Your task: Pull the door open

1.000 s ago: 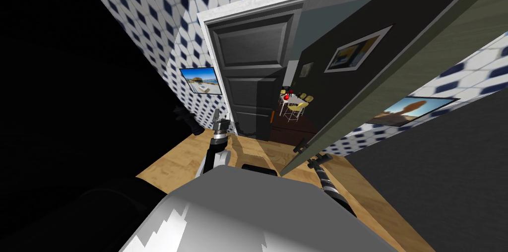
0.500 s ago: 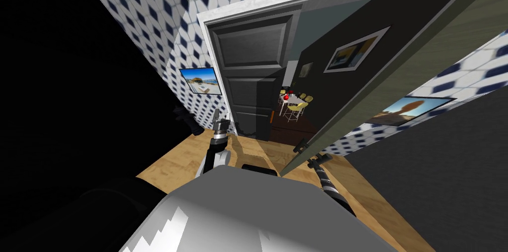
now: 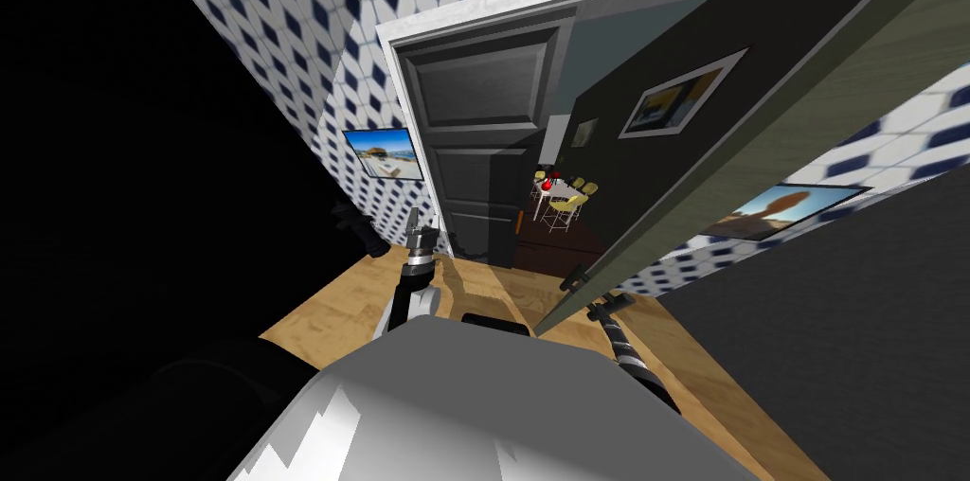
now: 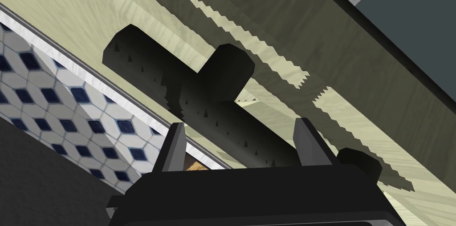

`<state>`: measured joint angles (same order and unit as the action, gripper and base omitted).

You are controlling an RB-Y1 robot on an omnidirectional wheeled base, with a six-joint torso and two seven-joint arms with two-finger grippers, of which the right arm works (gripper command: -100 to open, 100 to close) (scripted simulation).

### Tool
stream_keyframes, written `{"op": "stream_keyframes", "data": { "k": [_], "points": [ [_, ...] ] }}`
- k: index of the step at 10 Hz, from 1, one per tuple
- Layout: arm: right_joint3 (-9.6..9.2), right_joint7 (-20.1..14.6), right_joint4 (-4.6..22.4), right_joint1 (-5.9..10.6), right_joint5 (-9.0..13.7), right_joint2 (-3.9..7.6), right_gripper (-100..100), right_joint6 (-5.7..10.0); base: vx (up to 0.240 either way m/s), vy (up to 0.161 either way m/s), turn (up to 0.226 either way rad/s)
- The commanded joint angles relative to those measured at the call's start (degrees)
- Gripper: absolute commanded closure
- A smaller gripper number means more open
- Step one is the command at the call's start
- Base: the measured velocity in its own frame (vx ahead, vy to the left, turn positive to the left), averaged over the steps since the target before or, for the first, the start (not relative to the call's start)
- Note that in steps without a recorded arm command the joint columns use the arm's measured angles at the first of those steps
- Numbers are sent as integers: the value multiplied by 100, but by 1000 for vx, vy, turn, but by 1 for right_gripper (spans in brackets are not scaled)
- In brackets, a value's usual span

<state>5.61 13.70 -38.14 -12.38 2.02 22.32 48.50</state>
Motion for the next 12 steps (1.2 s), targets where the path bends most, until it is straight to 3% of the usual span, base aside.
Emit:
{"op": "stream_keyframes", "data": {
  "k": [1,11,12],
  "points": [
    [-23,-161,-36,19,34,-39,100,-32,-37,-31,15],
    [-57,-250,-44,29,45,-37,100,-29,-6,-6,1],
    [-128,-253,-48,10,11,26,100,-16,-43,-31,1]
  ]
}}
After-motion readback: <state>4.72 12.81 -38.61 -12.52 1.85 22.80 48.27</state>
